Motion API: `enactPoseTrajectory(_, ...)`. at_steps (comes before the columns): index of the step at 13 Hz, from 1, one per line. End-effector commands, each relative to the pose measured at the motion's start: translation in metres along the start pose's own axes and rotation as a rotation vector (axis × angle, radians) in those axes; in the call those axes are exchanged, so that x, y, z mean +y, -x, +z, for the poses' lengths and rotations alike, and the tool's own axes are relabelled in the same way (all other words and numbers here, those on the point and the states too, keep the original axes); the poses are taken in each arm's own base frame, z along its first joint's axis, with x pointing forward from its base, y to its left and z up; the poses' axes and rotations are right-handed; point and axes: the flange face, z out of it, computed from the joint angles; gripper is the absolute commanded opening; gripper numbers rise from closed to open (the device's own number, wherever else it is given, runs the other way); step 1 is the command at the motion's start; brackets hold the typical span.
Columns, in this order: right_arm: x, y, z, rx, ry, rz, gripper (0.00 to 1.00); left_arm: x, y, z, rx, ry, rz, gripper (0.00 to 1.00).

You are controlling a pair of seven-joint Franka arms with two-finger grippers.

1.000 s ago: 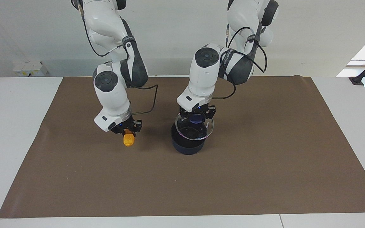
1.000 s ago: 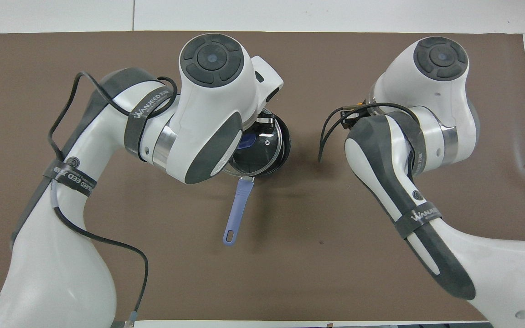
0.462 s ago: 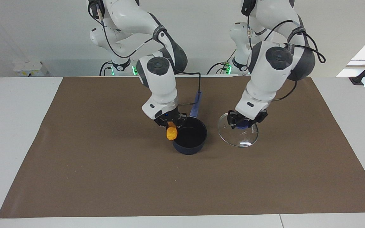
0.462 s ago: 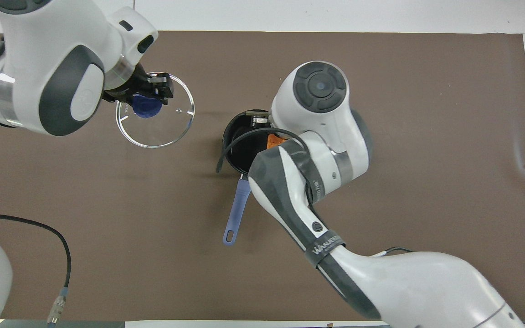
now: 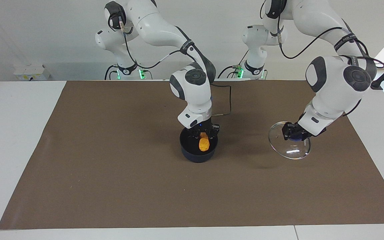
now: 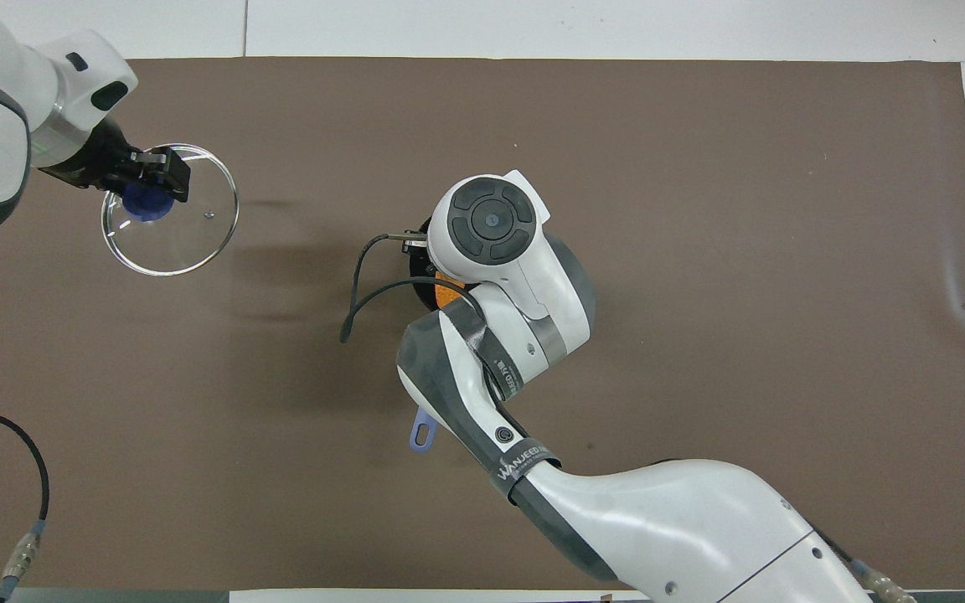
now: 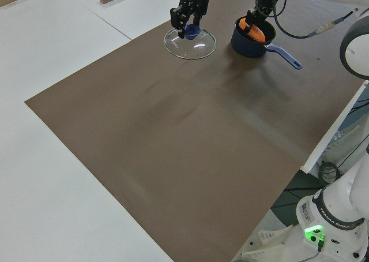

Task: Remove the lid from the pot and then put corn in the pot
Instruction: 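Lift the lid away with the left gripper while the right gripper carries corn over pot, then lower the corn into the pot and open the right gripper, then withdraw the right gripper from the pot while the left gripper holds the lid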

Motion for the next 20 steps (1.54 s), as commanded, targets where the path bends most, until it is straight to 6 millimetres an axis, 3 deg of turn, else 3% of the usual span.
enactPoseTrajectory(1, 0.014, -0.008, 0.005, -0.014, 0.002, 0.03, 0.32, -0.046, 0.046, 0.029, 0.059, -0.009, 0.025, 0.08)
enactPoseTrajectory(3, 0.018, -0.011, 0.006, -0.013, 0.007, 0.028, 0.72, -0.071, 0.061, 0.057, 0.078, -0.017, 0.025, 0.08)
enactPoseTrajectory(4, 0.018, -0.012, 0.003, -0.006, 0.015, 0.017, 1.0, -0.079, 0.065, 0.069, 0.078, -0.018, 0.022, 0.08)
enactPoseTrajectory(6, 0.018, -0.015, -0.012, 0.02, 0.066, -0.025, 1.0, -0.086, 0.073, 0.097, 0.069, -0.016, 0.013, 0.08)
enactPoseTrajectory(8, 0.033, -0.029, -0.036, 0.019, 0.084, -0.002, 1.0, -0.087, 0.085, 0.124, 0.068, -0.017, 0.005, 0.08)
enactPoseTrajectory(11, 0.093, -0.058, -0.095, -0.022, 0.115, -0.02, 1.0, -0.086, 0.09, 0.138, 0.045, -0.012, 0.005, 0.13)
enactPoseTrajectory(12, 0.115, -0.063, -0.114, -0.05, 0.13, -0.024, 1.0, -0.086, 0.09, 0.139, 0.042, -0.012, 0.006, 0.28)
enactPoseTrajectory(14, 0.156, -0.067, -0.16, -0.103, 0.152, -0.035, 1.0, -0.088, 0.088, 0.137, 0.045, -0.012, 0.003, 1.0)
enactPoseTrajectory(17, 0.221, -0.062, -0.235, -0.156, 0.158, -0.053, 1.0, -0.087, 0.081, 0.124, 0.057, -0.015, 0.009, 1.0)
enactPoseTrajectory(19, 0.26, -0.054, -0.277, -0.175, 0.147, -0.094, 1.0, -0.081, 0.071, 0.097, 0.058, -0.015, 0.023, 1.0)
enactPoseTrajectory(20, 0.279, -0.051, -0.284, -0.203, 0.155, -0.098, 1.0, -0.079, 0.065, 0.076, 0.056, -0.019, 0.03, 1.0)
